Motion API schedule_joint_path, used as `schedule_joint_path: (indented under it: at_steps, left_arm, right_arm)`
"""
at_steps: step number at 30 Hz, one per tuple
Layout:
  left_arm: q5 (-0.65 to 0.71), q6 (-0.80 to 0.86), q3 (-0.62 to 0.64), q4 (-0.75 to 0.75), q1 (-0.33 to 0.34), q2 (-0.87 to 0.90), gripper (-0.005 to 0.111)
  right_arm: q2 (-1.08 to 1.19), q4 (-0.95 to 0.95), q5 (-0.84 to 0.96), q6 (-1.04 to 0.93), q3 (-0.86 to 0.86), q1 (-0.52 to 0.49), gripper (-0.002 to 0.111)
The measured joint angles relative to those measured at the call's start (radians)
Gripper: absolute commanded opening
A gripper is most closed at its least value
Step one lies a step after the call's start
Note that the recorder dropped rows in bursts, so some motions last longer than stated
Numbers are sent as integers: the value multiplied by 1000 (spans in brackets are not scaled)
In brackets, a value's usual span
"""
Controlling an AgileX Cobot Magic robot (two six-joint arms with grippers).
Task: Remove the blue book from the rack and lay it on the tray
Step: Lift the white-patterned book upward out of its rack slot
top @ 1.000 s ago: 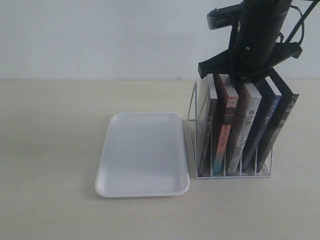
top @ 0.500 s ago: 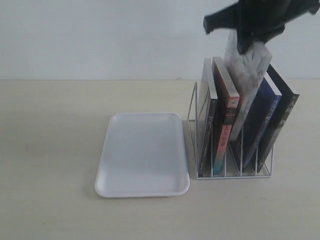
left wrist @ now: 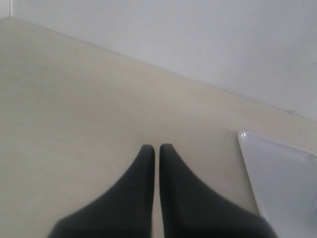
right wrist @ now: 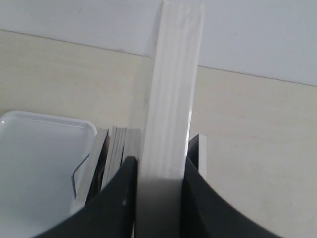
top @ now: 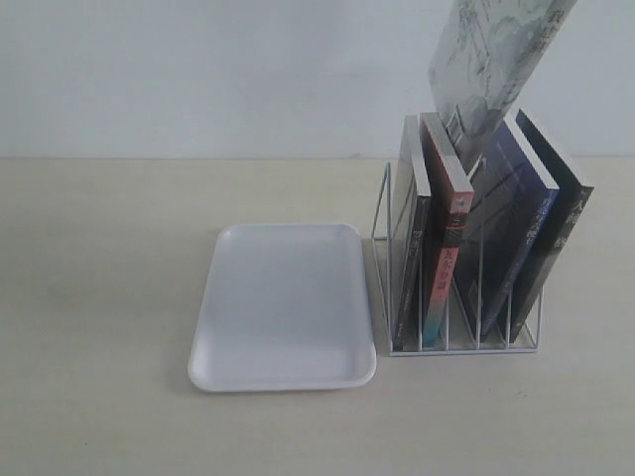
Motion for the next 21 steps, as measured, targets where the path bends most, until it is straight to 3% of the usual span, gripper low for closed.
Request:
schedule_joint_path:
  at_steps: [21]
  left_arm:
    - [0, 0, 0, 0, 0, 0, 4]
  right_arm:
    - [0, 10, 2, -24, 0, -2, 0]
